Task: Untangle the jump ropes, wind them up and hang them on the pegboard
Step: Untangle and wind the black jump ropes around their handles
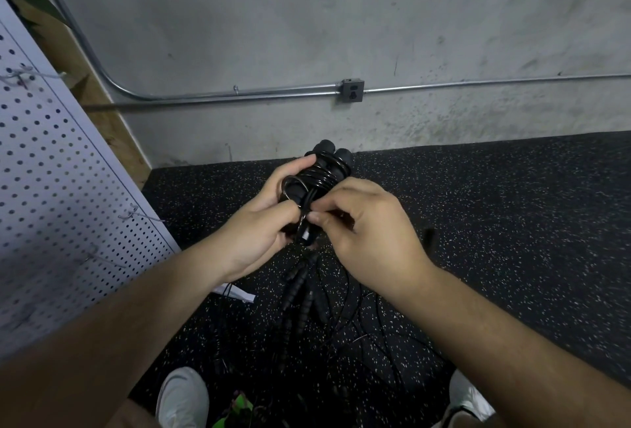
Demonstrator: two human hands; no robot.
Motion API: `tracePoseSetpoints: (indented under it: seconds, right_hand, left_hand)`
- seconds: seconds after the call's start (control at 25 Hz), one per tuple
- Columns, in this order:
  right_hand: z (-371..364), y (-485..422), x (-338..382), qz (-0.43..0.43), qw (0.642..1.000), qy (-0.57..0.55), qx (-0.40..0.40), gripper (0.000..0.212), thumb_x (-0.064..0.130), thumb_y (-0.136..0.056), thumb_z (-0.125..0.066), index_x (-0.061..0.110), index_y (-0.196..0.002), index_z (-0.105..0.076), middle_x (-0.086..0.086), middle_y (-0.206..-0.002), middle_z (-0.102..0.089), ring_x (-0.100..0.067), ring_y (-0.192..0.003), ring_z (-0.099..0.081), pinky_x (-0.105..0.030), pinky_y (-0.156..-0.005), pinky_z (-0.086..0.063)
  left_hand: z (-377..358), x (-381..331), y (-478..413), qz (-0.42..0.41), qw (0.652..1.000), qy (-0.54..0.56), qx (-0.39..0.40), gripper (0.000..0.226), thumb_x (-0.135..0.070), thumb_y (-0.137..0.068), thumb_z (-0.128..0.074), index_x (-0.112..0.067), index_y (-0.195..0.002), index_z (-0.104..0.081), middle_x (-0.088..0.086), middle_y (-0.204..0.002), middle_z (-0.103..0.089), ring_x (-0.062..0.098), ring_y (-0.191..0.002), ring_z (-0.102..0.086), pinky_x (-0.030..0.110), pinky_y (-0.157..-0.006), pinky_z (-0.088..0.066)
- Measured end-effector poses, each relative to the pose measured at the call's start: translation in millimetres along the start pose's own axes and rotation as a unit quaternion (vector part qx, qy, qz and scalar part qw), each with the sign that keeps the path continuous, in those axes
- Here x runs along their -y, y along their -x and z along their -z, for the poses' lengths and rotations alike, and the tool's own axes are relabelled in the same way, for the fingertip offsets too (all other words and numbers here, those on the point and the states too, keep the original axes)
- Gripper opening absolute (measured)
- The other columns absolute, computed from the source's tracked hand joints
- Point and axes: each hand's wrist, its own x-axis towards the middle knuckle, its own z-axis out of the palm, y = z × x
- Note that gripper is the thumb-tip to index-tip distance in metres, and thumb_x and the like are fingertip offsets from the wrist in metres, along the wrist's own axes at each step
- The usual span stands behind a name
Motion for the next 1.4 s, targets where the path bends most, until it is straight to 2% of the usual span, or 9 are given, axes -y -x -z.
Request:
tracePoseSetpoints:
  seconds: [0.12, 0.24, 0.36, 0.6, 0.76, 0.92, 1.12, 1.28, 1.4]
  right_hand:
    - [10.1, -2.6, -2.3, 0.023, 0.999, -0.016, 0.032, 0.017, 0.018, -0.089, -0.07, 0.013, -0.105, -0.074, 0.008, -0.103, -0.064, -0.006, -0.098, -0.061, -0.025, -0.086, -0.053]
    - [12.9, -7.7, -10.0, 0.039, 0.996, 0.034, 0.067, 0.025, 0.027, -0.093, -0.069, 0.022, -0.118, -0.07, 0.01, -0.109, -0.058, -0.01, -0.106, -0.053, -0.022, -0.094, -0.045]
    - [6.5, -11.7, -20.3, 0.077, 0.99, 0.057, 0.105, 0.015, 0.023, -0.094, -0.068, 0.017, -0.105, -0.075, 0.007, -0.103, -0.063, -0.014, -0.101, -0.054, -0.03, -0.092, -0.046]
    - [20.8, -16.0, -38.2, 0.007, 0.98, 0.1, 0.172, 0.019, 0.033, -0.097, -0.064, 0.019, -0.099, -0.075, 0.007, -0.093, -0.07, -0.011, -0.087, -0.063, -0.038, -0.08, -0.053]
    - [22.5, -16.2, -40.1, -0.004, 0.973, 0.125, 0.196, 0.021, 0.039, -0.098, -0.061, 0.022, -0.1, -0.073, 0.01, -0.096, -0.07, -0.011, -0.09, -0.063, -0.035, -0.084, -0.052]
    - [24.2, -16.5, -39.0, -0.004, 0.97, 0.14, 0.2, 0.022, 0.042, -0.098, -0.059, 0.024, -0.101, -0.072, 0.012, -0.097, -0.068, -0.008, -0.089, -0.059, -0.031, -0.082, -0.049]
    - [20.4, -17.6, -46.3, -0.09, 0.976, 0.121, 0.158, 0.022, 0.04, -0.099, -0.058, 0.022, -0.091, -0.069, 0.009, -0.079, -0.07, -0.014, -0.076, -0.065, -0.034, -0.076, -0.054]
    - [18.1, -11.5, -55.6, -0.134, 0.979, 0.082, 0.129, 0.02, 0.037, -0.098, -0.06, 0.021, -0.087, -0.067, 0.006, -0.071, -0.067, -0.01, -0.061, -0.065, -0.038, -0.067, -0.058]
    - [5.2, -1.1, -53.2, -0.134, 0.975, 0.092, 0.149, 0.022, 0.042, -0.099, -0.06, 0.025, -0.089, -0.068, 0.008, -0.069, -0.067, -0.006, -0.058, -0.062, -0.036, -0.066, -0.057]
  left_hand:
    - [9.3, -7.7, 1.2, 0.019, 0.999, -0.049, 0.001, 0.071, 0.003, -0.087, -0.049, -0.042, -0.14, -0.046, 0.005, -0.119, -0.062, 0.016, -0.086, -0.064, 0.037, -0.073, -0.054]
    - [11.1, -3.7, 2.9, 0.073, 0.979, -0.186, 0.031, 0.051, -0.008, -0.085, -0.054, -0.036, -0.125, -0.039, 0.011, -0.101, -0.059, 0.015, -0.083, -0.067, 0.037, -0.074, -0.055]
    - [9.9, 6.2, 3.3, 0.12, 0.966, -0.221, 0.056, 0.043, -0.022, -0.078, -0.062, -0.034, -0.113, -0.041, 0.013, -0.092, -0.065, 0.021, -0.087, -0.068, 0.043, -0.082, -0.053]
    - [12.7, 17.0, 2.3, 0.09, 0.958, -0.271, 0.013, 0.018, -0.01, -0.1, -0.058, -0.012, -0.118, -0.061, 0.011, -0.103, -0.071, 0.019, -0.089, -0.074, 0.028, -0.076, -0.058]
    - [13.4, 31.4, -0.8, 0.064, 0.951, -0.302, -0.027, 0.02, -0.019, -0.101, -0.06, -0.029, -0.116, -0.069, 0.001, -0.108, -0.075, 0.023, -0.099, -0.074, 0.049, -0.096, -0.056]
    - [9.0, 36.9, -3.7, 0.008, 0.943, -0.321, -0.09, 0.032, -0.015, -0.098, -0.064, -0.046, -0.097, -0.07, -0.015, -0.1, -0.075, 0.009, -0.099, -0.071, 0.036, -0.097, -0.052]
    - [-3.3, 51.8, 4.4, -0.025, 0.934, -0.347, -0.081, 0.031, -0.007, -0.099, -0.061, -0.037, -0.106, -0.067, -0.003, -0.1, -0.076, 0.002, -0.092, -0.07, 0.02, -0.086, -0.052]
    - [-5.5, 73.3, 12.6, -0.048, 0.925, -0.374, -0.044, 0.025, -0.006, -0.099, -0.059, -0.018, -0.119, -0.068, -0.003, -0.114, -0.071, 0.012, -0.108, -0.067, 0.039, -0.101, -0.052]
    - [0.0, 78.9, 14.3, -0.058, 0.915, -0.397, -0.041, 0.027, -0.005, -0.098, -0.06, -0.019, -0.119, -0.069, -0.009, -0.115, -0.068, 0.005, -0.11, -0.064, 0.033, -0.1, -0.049]
